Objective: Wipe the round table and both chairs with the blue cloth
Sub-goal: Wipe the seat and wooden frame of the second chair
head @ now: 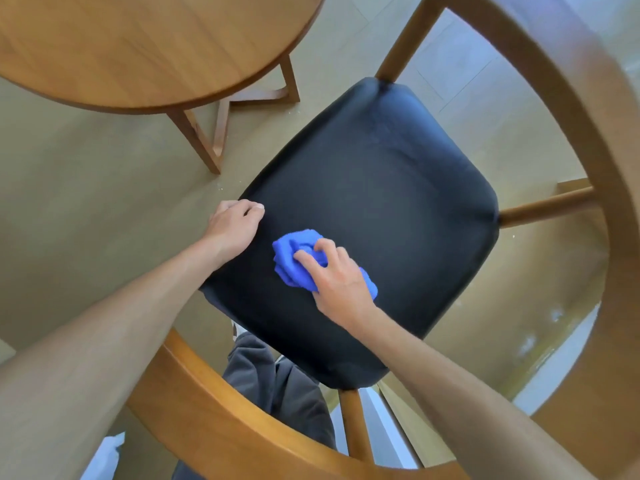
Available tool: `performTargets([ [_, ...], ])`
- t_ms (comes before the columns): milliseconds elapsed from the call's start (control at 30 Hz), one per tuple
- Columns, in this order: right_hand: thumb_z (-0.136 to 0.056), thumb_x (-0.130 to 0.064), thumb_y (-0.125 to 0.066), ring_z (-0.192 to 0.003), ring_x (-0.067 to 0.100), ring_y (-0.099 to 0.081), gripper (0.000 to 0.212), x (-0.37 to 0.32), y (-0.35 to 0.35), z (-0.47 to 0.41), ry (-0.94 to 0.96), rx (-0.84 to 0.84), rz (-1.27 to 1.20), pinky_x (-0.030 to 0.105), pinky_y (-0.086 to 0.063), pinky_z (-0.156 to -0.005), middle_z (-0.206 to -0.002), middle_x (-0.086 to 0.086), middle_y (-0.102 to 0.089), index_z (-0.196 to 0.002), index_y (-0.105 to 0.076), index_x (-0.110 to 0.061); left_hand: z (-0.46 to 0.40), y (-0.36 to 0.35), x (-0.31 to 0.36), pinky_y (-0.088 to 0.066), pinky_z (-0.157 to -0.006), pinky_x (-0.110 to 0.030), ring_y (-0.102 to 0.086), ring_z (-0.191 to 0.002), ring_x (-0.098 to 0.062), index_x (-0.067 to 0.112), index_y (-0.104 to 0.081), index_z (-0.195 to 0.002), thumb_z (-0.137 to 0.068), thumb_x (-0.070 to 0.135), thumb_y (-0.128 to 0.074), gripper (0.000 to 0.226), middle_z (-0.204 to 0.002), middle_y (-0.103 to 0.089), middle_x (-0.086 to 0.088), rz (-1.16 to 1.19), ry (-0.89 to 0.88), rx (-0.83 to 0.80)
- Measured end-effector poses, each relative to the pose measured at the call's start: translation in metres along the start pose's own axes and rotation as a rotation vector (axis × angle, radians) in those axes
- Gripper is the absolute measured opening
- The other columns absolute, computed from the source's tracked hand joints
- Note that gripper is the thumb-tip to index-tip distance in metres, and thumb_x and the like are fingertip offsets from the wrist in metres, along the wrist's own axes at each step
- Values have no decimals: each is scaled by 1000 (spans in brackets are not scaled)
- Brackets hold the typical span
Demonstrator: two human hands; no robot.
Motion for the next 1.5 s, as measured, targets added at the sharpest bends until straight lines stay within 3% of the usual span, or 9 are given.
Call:
performTargets([
  [167, -76, -7, -51, -70, 22, -44, 35, -34, -26, 114, 521, -310, 103, 34, -44, -58, -104, 5, -55, -104, -54, -26, 1, -3, 2, -26, -95, -29, -35, -129, -21, 29, -57, -103, -96, 36, -35, 24, -140, -37, 2, 21, 11, 6],
  [267, -75, -20, -67, -78, 18, -48, 34, -33, -39, 168, 861, -561, 197, 27, -41, -65, -113, -4, -53, -103, -53, -34, 0, -5, 1, -24, -93, -27, -35, -130, -19, 30, -55, -103, -97, 36, -36, 20, -142, -36, 3, 30, 13, 19],
  [633, -78, -9, -49, -78, 23, -48, 33, 39, -5, 163, 870, -537, 291, 32, -42, -65, -113, 1, -53, -104, -49, -29, 3, -6, 3, -21, -111, -35, -26, -138, -19, 24, -47, -136, -98, 37, -39, 41, -149, -30, 3, -31, -16, 17],
  [900, -63, 4, -52, -74, 27, -52, 50, 141, 53, 117, 506, -392, 394, 35, -47, -60, -112, 7, -49, -103, -50, -26, 12, -23, 11, -31, -105, -46, -13, -141, -23, 17, -30, -142, -93, 29, -47, 54, -154, -13, -1, -258, -90, 94],
  [1033, -59, 11, -62, -74, 33, -52, 60, 210, 97, 71, -91, -141, 296, 37, -47, -54, -113, 11, -44, -108, -49, -21, 18, -46, 30, -27, -110, -54, 4, -145, -23, 25, -18, -149, -93, 30, -49, 64, -159, 2, -3, -595, -332, 80],
  [1167, -76, 4, -54, -92, 34, -51, 53, 260, 117, 57, -942, 190, -27, 33, -43, -71, -125, 12, -39, -124, -48, -16, 18, -79, 39, -21, -109, -59, 18, -143, -34, 37, 6, -150, -88, 58, -47, 84, -155, 24, -7, -873, -415, 22],
  [1233, -77, 3, -52, -93, 35, -53, 51, 246, 104, 51, -1209, 321, -124, 35, -43, -72, -123, 12, -36, -125, -45, -15, 16, -87, 35, -23, -107, -62, 21, -141, -39, 36, 12, -149, -82, 67, -49, 96, -153, 28, -12, -951, -418, 31],
  [1367, -78, 2, -52, -96, 33, -47, 54, 196, 86, 16, -1246, 322, -59, 33, -35, -69, -128, 14, -34, -130, -41, -13, 12, -87, 32, -36, -88, -69, -2, -140, -47, 27, -23, -150, -63, 62, -74, 107, -156, 1, -19, -996, -448, 74],
  [1500, -51, -5, -75, -78, 27, -54, 57, 138, 75, -46, -862, 241, -99, 29, -42, -52, -108, 10, -52, -104, -58, -20, 7, -89, 28, -40, -74, -71, -19, -136, -49, 20, -45, -141, -45, 54, -88, 110, -152, -18, -22, -984, -480, 82],
])
Point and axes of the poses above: each hand's wrist, its own z-axis away from the middle knuckle, its own y-axis out of the back of the hand, x = y × z, the point moved 7 cm from there along -z, towards the middle knuckle
